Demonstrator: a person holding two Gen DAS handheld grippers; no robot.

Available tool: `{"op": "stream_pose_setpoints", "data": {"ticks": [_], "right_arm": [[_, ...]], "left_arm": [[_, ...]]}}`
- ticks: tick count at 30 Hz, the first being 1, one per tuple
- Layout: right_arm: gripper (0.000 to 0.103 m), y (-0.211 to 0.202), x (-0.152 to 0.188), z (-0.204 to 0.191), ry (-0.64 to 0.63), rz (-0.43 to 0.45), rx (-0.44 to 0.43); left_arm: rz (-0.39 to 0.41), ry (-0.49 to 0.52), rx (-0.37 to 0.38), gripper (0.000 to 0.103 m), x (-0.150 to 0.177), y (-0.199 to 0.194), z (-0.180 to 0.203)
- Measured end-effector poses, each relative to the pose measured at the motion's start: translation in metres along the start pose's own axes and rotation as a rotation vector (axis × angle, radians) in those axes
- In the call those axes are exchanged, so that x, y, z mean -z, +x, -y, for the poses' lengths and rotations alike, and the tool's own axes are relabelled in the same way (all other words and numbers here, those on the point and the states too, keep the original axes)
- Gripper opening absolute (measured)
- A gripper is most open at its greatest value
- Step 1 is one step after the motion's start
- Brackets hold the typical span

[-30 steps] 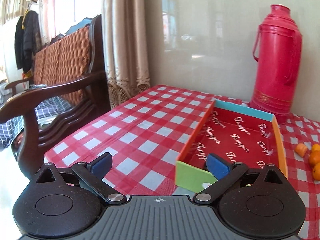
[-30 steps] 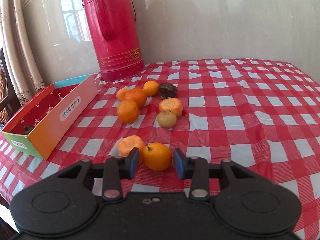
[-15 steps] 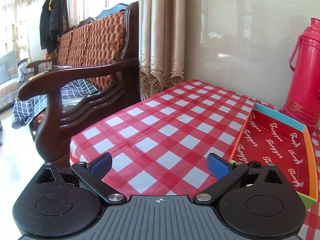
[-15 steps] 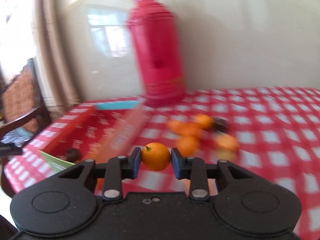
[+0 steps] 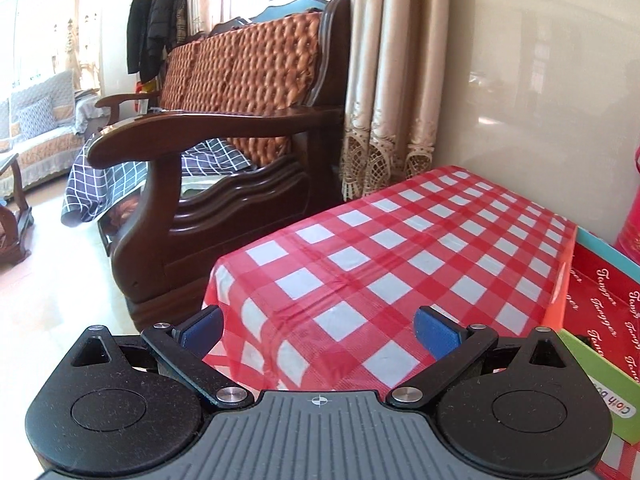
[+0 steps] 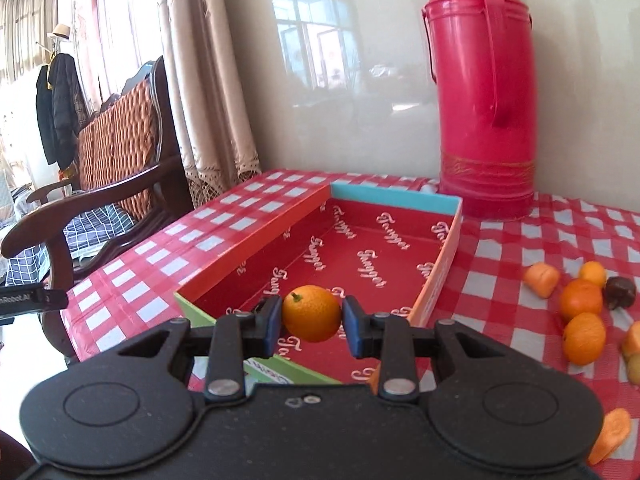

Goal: Organize fruits
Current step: 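Lower the mandarin into the red box and open the right gripper, then grasp a carrot piece with the left gripper and lift it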

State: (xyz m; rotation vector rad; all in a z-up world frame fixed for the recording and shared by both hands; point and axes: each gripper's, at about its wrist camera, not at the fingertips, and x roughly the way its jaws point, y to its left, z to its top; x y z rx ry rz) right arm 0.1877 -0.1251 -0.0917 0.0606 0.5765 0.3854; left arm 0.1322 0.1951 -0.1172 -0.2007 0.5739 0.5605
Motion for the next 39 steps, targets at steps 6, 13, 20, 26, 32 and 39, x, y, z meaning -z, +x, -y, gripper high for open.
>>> {"op": "stream_pose_setpoints", "data": {"ticks": [6, 13, 20, 26, 32, 39], "right_arm": [[0.057, -0.009, 0.002, 0.004, 0.020, 0.021, -0.008], [0.082, -0.054, 0.003, 0.028, 0.036, 0.128, 0.081], [0.093, -0.089, 0.016, 0.073, 0.095, 0.192, 0.294], [0.096, -0.119, 0.029, 0.114, 0.203, 0.254, 0.496], [0.097, -0.142, 0.048, 0.145, 0.266, 0.282, 0.696], [0.097, -0.166, 0.065, 0.174, 0.343, 0.278, 0.897]], "left_arm": [[0.002, 0.008, 0.009, 0.101, 0.001, 0.000, 0.003], [0.038, 0.088, 0.054, 0.101, 0.005, -0.014, 0.030], [0.065, 0.203, 0.177, 0.101, 0.014, -0.036, 0.076], [0.112, 0.336, 0.361, 0.101, 0.033, -0.068, 0.133], [0.135, 0.488, 0.527, 0.101, 0.062, -0.102, 0.192], [0.087, 0.612, 0.690, 0.100, 0.094, -0.126, 0.252]]}}
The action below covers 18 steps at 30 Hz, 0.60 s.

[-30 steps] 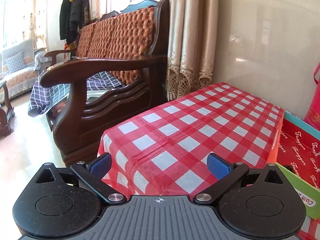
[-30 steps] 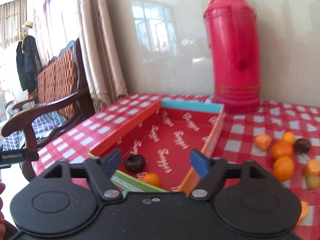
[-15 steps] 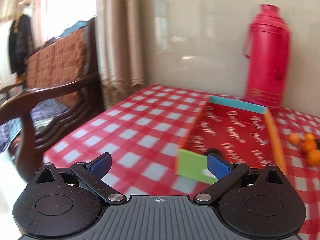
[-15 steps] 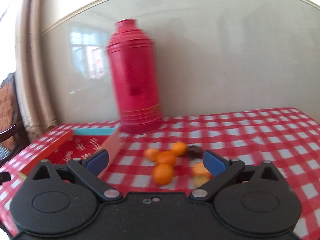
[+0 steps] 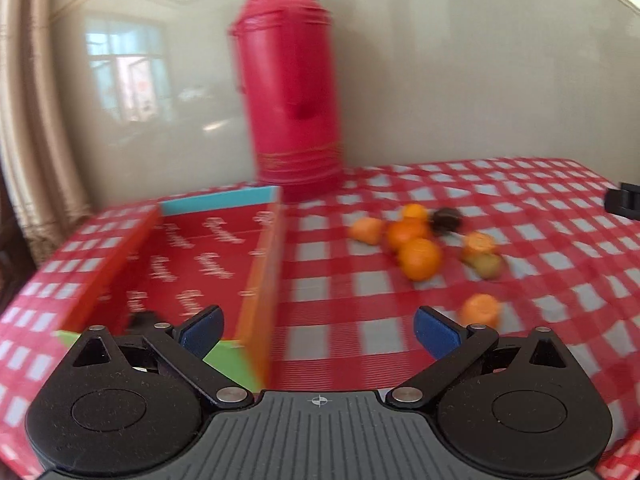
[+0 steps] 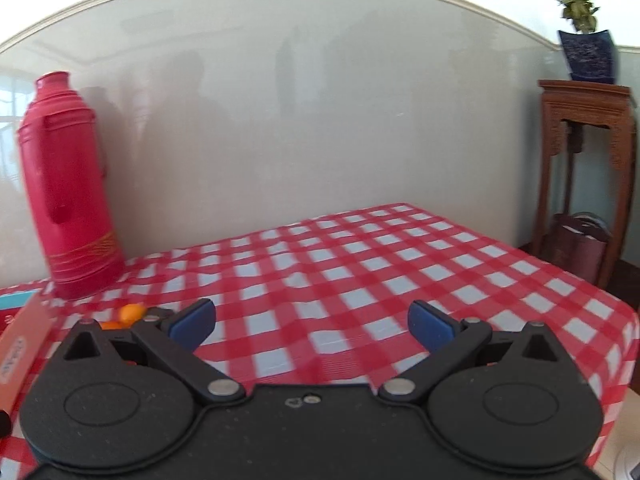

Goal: Organize fruits
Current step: 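Grasp a carrot piece with the left gripper and lift it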

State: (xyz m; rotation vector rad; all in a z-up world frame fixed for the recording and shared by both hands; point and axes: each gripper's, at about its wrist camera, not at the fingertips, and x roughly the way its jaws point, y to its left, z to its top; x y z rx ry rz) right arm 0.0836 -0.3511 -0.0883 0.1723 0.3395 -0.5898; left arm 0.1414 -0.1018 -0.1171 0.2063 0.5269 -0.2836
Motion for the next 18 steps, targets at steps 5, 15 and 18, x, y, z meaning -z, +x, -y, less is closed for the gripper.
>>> {"op": "stream_pose_setpoints", "data": {"ticks": [5, 15, 18], "right_arm": [[0.097, -0.002, 0.003, 0.017, -0.013, 0.035, 0.056], [0.097, -0.003, 0.001, 0.035, 0.022, 0.020, 0.021], [0.097, -0.002, 0.001, 0.035, 0.021, 0.015, 0.012]], "left_arm": [[0.008, 0.101, 0.094, 0.100, -0.001, 0.008, 0.050], [-0.078, 0.103, 0.159, 0.062, 0.000, 0.035, 0.083], [-0.100, 0.098, 0.178, 0.036, 0.002, 0.043, 0.087]]}}
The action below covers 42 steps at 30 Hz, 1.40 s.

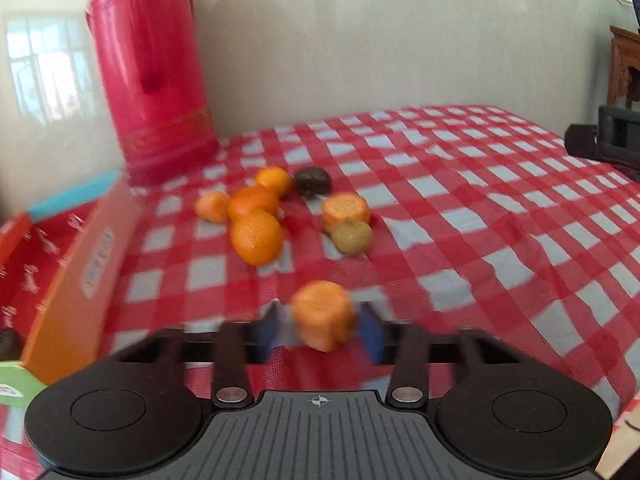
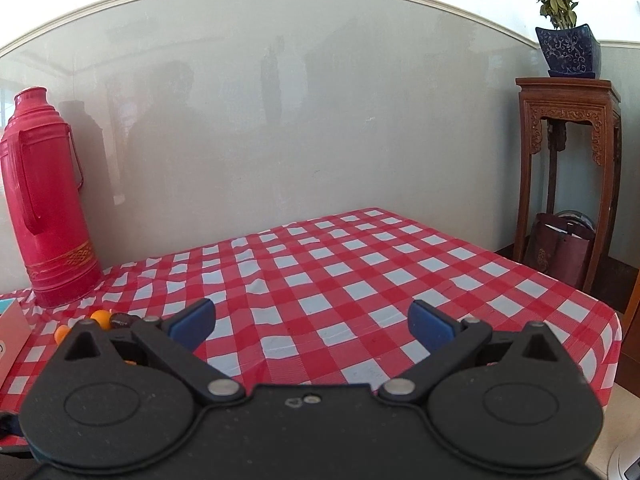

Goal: Organize fruits
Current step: 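Grasp a carrot piece with the left gripper and lift it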

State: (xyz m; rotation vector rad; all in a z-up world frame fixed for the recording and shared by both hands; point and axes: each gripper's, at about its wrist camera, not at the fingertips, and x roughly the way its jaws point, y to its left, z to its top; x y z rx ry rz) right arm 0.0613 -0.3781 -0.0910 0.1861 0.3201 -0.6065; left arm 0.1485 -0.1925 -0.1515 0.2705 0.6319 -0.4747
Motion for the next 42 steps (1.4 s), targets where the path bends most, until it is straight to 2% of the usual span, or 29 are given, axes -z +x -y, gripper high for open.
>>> {"op": "stream_pose_setpoints", "data": {"ticks": [4, 6, 14, 29, 31, 32, 33, 34, 36, 38, 39, 40, 42], "right_arm": [[0.097, 0.000, 0.001, -0.001, 0.001, 0.000, -0.015], [0.097, -0.001, 0.001, -0.002, -0.003, 0.002, -0.020], [0.097, -0.001, 0.003, -0.008, -0.016, -0.001, -0.049], [0.097, -0.003, 0.004, -0.016, -0.032, 0.005, -0.081], [0.097, -0.003, 0.004, -0.015, -0.027, 0.001, -0.086], [0.097, -0.004, 0.005, -0.015, -0.026, 0.003, -0.088], [0.097, -0.004, 0.005, -0.015, -0.027, 0.003, -0.091], [0.097, -0.004, 0.005, -0.015, -0.029, 0.003, -0.093], [0.097, -0.004, 0.005, -0.016, -0.035, 0.003, -0.097], [0.097, -0.004, 0.006, -0.017, -0.041, 0.006, -0.096], [0.097, -0.004, 0.005, -0.016, -0.043, 0.004, -0.095], [0.097, -0.004, 0.006, -0.016, -0.042, 0.003, -0.094], [0.097, -0.004, 0.005, -0.014, -0.036, 0.003, -0.095]], "left_arm": [[0.017, 0.011, -0.016, 0.034, 0.001, -0.001, 0.004], [0.035, 0.017, -0.029, 0.029, 0.001, -0.005, 0.003], [0.083, 0.013, -0.057, 0.025, -0.001, -0.016, -0.004], [0.021, -0.025, -0.064, 0.026, -0.001, 0.000, -0.009], [0.018, -0.012, -0.078, 0.031, -0.001, 0.002, -0.007], [0.016, -0.005, -0.086, 0.044, -0.001, 0.003, -0.005], [0.022, -0.002, -0.099, 0.061, -0.001, 0.004, -0.004], [0.036, -0.001, -0.110, 0.068, -0.001, 0.003, -0.004], [0.066, 0.005, -0.113, 0.070, -0.003, 0.000, -0.003], [0.055, -0.002, -0.085, 0.066, -0.004, 0.003, -0.003], [0.041, -0.006, -0.081, 0.044, -0.004, 0.006, -0.003], [0.020, -0.006, -0.077, 0.033, -0.004, 0.010, -0.004], [0.015, -0.029, -0.069, 0.031, -0.004, 0.011, -0.007]]}}
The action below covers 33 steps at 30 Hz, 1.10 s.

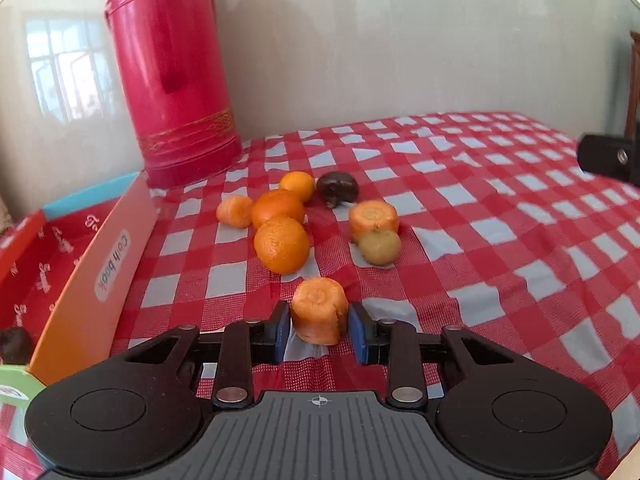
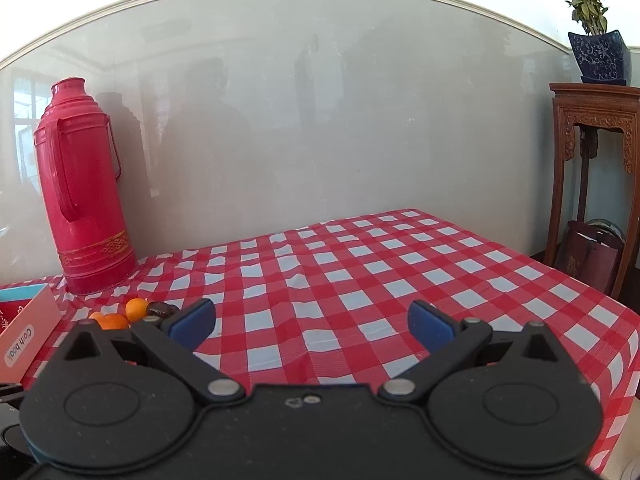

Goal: Organize fruits
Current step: 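Grasp a carrot piece with the left gripper and lift it, then place the carrot piece into the red box and open the left gripper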

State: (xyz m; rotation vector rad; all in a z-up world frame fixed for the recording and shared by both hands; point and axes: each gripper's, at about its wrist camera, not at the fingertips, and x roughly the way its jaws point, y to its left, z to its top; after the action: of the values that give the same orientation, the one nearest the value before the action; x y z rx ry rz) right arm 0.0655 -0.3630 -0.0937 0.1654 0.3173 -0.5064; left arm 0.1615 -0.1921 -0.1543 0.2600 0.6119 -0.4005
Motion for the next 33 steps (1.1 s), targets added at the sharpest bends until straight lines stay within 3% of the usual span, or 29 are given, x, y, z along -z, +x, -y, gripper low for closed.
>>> {"op": "stream_pose_setpoints", "data": {"ticks": [8, 16, 22, 31, 32, 33], "right_arm": [[0.097, 0.000, 0.000, 0.001, 0.007, 0.000, -0.008], [0.097, -0.002, 0.000, -0.005, 0.002, 0.004, -0.030], [0.097, -0.003, 0.001, -0.019, -0.017, 0.002, -0.064], [0.097, -0.005, 0.003, -0.045, -0.068, 0.001, -0.116], [0.097, -0.005, 0.003, -0.048, -0.071, -0.001, -0.121], [0.097, -0.005, 0.003, -0.050, -0.074, -0.003, -0.129]], "left_arm": [[0.073, -0.029, -0.055, 0.030, -0.003, -0.015, -0.013], [0.179, -0.099, -0.273, 0.030, -0.009, -0.039, -0.060], [0.129, -0.210, -0.430, 0.030, -0.007, -0.039, -0.113], [-0.045, -0.357, -0.536, 0.031, 0.002, -0.024, -0.168], [-0.051, -0.377, -0.533, 0.034, 0.004, -0.025, -0.172], [-0.053, -0.395, -0.527, 0.045, 0.005, -0.026, -0.176]]}}
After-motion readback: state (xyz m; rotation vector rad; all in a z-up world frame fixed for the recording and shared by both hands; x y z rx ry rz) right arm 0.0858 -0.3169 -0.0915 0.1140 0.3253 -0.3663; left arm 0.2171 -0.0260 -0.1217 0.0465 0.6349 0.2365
